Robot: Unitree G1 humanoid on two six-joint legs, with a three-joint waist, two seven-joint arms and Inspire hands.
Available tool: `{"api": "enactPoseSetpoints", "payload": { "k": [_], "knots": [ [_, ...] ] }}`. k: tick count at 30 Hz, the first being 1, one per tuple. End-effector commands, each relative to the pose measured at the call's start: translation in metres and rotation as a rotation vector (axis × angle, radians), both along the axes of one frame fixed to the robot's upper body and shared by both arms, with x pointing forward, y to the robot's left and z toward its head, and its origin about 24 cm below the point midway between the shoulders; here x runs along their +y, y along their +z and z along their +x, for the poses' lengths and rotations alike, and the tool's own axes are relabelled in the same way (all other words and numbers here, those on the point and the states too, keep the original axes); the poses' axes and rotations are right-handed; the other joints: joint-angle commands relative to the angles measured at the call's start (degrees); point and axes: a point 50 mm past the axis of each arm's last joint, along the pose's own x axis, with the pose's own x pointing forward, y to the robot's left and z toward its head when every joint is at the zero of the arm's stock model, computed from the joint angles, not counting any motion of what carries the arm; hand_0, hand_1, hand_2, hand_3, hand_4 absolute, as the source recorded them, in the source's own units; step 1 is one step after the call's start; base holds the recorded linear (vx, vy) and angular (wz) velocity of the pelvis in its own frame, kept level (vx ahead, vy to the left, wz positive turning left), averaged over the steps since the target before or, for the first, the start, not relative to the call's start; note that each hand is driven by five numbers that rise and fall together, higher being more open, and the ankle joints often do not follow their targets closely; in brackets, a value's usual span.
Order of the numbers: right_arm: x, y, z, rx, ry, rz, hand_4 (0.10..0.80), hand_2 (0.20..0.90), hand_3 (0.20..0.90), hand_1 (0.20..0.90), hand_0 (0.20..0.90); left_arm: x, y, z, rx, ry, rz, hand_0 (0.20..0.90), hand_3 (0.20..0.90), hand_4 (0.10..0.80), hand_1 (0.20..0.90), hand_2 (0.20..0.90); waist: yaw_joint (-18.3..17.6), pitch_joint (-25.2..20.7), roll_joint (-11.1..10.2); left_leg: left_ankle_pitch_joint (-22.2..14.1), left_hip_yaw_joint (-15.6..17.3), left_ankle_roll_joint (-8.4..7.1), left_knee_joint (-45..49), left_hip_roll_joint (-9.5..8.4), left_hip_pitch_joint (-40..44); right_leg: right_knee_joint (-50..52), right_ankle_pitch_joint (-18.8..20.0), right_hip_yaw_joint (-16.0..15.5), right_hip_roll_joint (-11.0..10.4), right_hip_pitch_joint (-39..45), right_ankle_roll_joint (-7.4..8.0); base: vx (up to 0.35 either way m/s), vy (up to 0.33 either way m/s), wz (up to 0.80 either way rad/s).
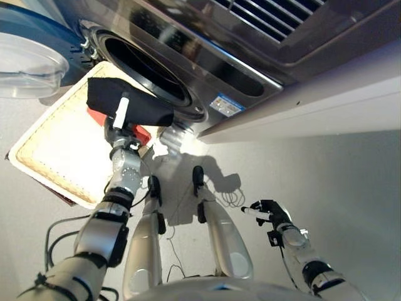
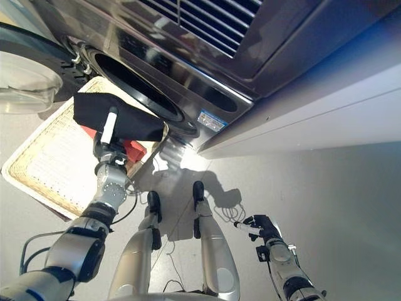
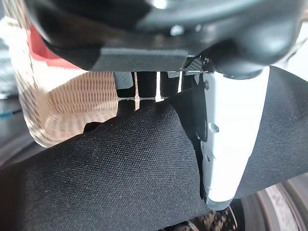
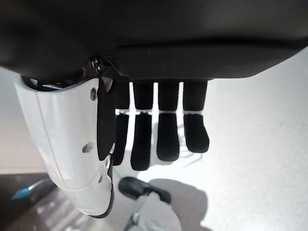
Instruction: Pick up the clothes and place them into the washing machine
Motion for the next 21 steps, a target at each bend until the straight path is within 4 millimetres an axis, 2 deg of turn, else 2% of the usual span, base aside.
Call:
{"api": "enactPoseSetpoints", "payload": {
  "k": [1, 2, 5, 14, 21],
  "knots": [
    [-0.025, -0.007, -0.037, 0.074, -0.065, -0.054, 0.8, 0.9, 0.9, 0.9, 0.9, 0.023, 0.063, 0.018, -0.199, 0.089, 0.044, 0.2, 0.2, 0.3, 0.2, 0.2, -0.95, -4.15, -0.75, -3.69, -1.68, -4.52, 7.8, 0.05, -8.75, 1.44, -0.54, -0.56, 1.27, -1.56, 0.98, -0.114, -0.025, -0.11],
    [-0.026, -0.007, -0.037, 0.073, -0.065, -0.055, 0.8, 0.9, 0.9, 0.9, 0.9, 0.023, 0.063, 0.018, -0.199, 0.089, 0.043, 0.2, 0.2, 0.3, 0.2, 0.2, -1.06, -3.76, -1.02, -1.97, -1.15, -4.33, 7.97, -0.07, -9.49, 1.38, 0.78, -0.81, 0.98, -2.13, 0.73, -0.118, -0.023, -0.13],
    [-0.029, -0.008, -0.044, 0.091, -0.073, -0.055, 0.8, 0.9, 0.9, 0.9, 0.9, 0.034, 0.073, 0.021, -0.191, 0.107, 0.075, 0.2, 0.2, 0.3, 0.2, 0.2, -1.75, -5.23, -0.39, -5.04, -0.84, -4.74, 10.1, 1.04, -10.67, 3.8, -1.37, -0.52, 1.35, -3.99, 1.02, 0.071, -0.003, -0.1],
    [-0.031, -0.007, -0.046, 0.091, -0.068, -0.045, 0.8, 0.9, 0.9, 0.9, 0.9, 0.045, 0.102, 0.029, -0.219, 0.116, 0.116, 0.2, 0.2, 0.3, 0.2, 0.2, -3.31, -6.52, 0.08, -5.6, 0.15, -4.55, 10.88, 1.76, -12.8, 4.03, -1.27, -0.19, 1.56, -6.39, 1.19, 0.003, -0.006, -0.05],
    [-0.035, -0.005, -0.045, 0.079, -0.078, -0.037, 0.8, 0.9, 0.9, 0.9, 0.9, 0.061, 0.123, 0.03, -0.23, 0.149, 0.157, 0.2, 0.2, 0.3, 0.2, 0.2, -4.61, -6.96, -0.06, -5.78, 1.08, -4.14, 10.33, 2.02, -13.26, 2.93, -0.35, 0.46, 2.05, -7.34, 1.28, 0.012, -0.003, -0.09]
  ]
}}
